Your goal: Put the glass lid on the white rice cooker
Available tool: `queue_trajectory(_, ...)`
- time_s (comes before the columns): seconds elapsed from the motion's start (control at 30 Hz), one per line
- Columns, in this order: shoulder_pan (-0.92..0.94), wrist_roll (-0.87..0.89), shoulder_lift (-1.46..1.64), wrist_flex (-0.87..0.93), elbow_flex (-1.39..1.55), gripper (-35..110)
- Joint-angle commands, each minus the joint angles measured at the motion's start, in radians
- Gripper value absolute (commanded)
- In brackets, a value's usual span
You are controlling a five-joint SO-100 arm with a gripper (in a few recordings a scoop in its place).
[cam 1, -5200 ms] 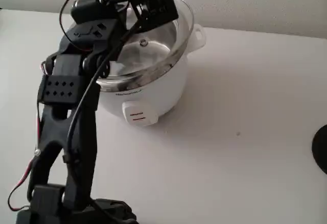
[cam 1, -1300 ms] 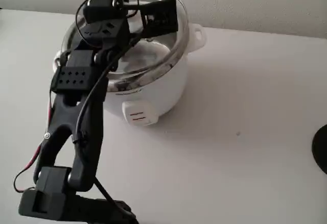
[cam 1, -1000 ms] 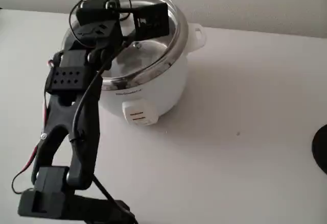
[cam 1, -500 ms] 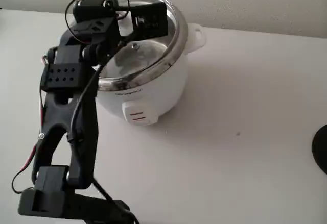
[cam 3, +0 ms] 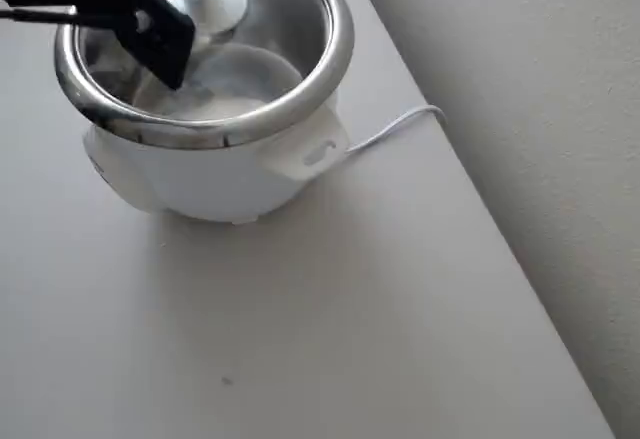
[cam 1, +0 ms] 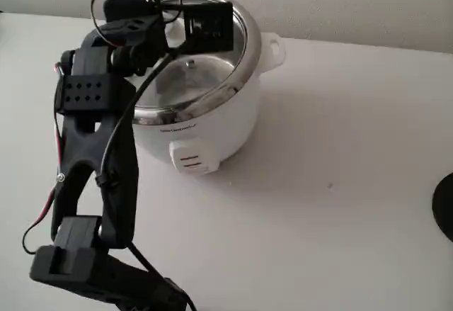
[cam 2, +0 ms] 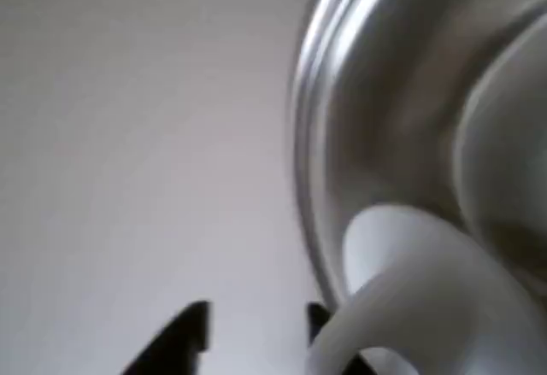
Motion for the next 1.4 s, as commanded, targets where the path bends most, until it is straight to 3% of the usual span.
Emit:
queue_trajectory(0.0,0.028,-0.006,0.091,0.063,-0.156,27)
queue_trajectory(0.33,0.0,-0.179,0.235,0.423,-0.156,27)
queue_trajectory(0.6,0.21,-0.342,0.344,0.706,-0.138,19)
queue_trajectory(0.73,0.348,-0.344,0.535,0.66,0.13,1)
queue_trajectory(0.9,0.41,-0.394,0.917,0.555,0.629,0)
queue_trajectory(1.37,0.245,-0.383,1.589,0.529,1.548,0)
